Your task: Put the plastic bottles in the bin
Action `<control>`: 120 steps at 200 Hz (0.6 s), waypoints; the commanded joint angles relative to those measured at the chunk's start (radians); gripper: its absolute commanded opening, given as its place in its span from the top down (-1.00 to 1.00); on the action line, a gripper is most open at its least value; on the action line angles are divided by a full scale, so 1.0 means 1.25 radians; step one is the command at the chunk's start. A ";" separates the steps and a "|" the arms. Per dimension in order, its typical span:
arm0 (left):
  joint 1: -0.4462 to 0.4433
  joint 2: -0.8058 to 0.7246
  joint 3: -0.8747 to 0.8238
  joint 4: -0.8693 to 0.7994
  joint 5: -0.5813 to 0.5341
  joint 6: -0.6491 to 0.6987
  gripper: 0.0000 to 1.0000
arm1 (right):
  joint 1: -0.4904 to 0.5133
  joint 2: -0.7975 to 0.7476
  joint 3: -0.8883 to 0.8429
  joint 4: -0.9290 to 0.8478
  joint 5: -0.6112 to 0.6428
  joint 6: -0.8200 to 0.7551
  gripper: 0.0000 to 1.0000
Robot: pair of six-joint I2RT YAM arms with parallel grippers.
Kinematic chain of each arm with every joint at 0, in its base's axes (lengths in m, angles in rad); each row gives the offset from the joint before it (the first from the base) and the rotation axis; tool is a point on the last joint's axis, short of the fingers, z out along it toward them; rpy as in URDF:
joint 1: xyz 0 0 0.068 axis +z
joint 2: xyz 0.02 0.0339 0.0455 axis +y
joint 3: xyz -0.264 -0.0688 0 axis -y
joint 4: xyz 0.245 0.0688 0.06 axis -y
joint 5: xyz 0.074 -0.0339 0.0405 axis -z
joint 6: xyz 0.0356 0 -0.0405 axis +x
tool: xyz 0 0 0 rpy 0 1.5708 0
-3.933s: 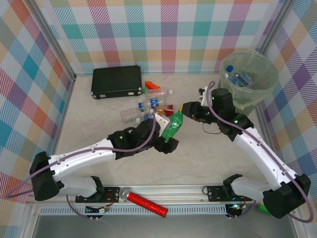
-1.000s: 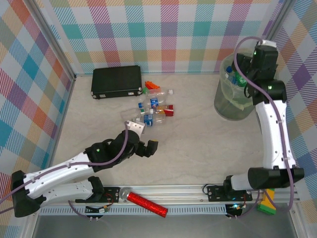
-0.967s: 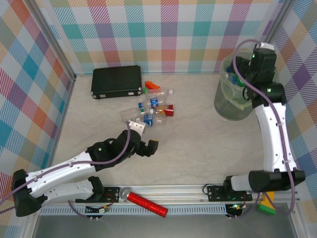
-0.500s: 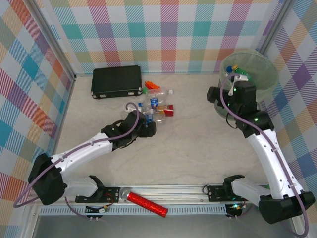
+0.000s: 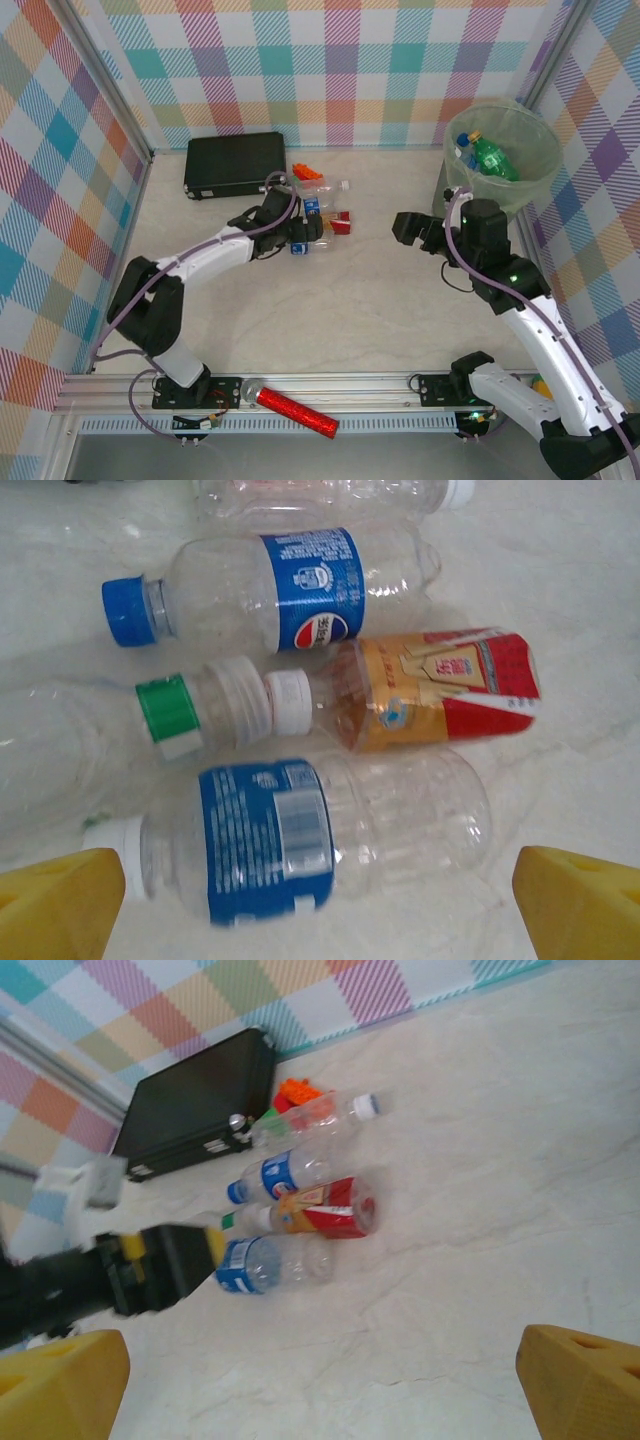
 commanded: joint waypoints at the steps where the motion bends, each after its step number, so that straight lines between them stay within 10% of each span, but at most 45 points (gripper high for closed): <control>1: 0.018 0.058 0.052 0.016 0.059 0.036 -0.98 | 0.013 -0.007 -0.016 0.028 -0.026 0.028 -0.98; 120: 0.005 0.069 -0.013 0.035 0.229 0.035 -0.87 | 0.024 -0.006 -0.028 0.036 0.000 0.050 -0.98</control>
